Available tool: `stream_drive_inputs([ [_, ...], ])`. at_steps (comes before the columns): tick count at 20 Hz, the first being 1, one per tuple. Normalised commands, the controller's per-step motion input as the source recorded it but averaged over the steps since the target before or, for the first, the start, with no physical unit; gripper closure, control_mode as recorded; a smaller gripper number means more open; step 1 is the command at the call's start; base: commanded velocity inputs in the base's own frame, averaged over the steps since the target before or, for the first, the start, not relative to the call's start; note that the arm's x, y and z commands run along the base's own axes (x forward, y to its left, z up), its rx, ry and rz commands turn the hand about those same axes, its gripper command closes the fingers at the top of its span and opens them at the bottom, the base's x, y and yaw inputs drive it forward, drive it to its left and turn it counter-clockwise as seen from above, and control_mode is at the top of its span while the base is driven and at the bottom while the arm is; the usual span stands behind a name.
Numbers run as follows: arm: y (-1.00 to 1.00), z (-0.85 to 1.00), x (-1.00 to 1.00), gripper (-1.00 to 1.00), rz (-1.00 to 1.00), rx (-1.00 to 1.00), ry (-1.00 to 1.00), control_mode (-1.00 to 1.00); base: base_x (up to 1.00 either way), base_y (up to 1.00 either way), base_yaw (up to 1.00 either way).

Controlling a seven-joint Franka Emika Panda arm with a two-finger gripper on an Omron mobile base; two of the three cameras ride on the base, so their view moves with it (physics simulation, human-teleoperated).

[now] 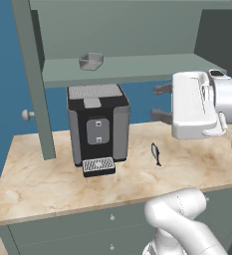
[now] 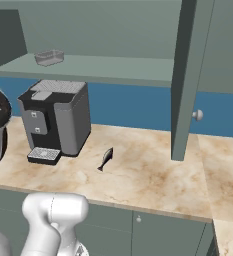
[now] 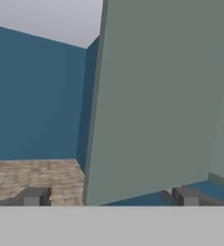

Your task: Retrieve the tupperware from the cabinet, then place the raw meat into the tupperware to avoid contamination.

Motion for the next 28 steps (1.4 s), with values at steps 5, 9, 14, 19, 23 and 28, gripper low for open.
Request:
stream_drive_inputs([
  [5, -0.24, 0.12, 0.04, -1.00, -0.22, -0.08, -0.02, -1.00, 0.00, 0.00, 0.00],
  [9, -0.11, 0.06, 0.16, -1.00, -0.24, -0.08, 0.01, -1.00, 0.00, 0.00, 0.00],
  [14, -0.05, 0.01, 0.20, -1.00, -0.24, -0.10, 0.01, -1.00, 0.00, 0.00, 0.00],
  [19, -0.11, 0.00, 0.26, -1.00, -0.19, -0.10, 0.01, -1.00, 0.00, 0.00, 0.00],
  [23, -0.20, 0.00, 0.33, -1.00, -0.14, -0.10, 0.04, -1.00, 0.00, 0.00, 0.00],
  [28, -0.23, -0.01, 0.31, -1.00, -0.09, -0.09, 0.06, -1.00, 0.00, 0.00, 0.00],
])
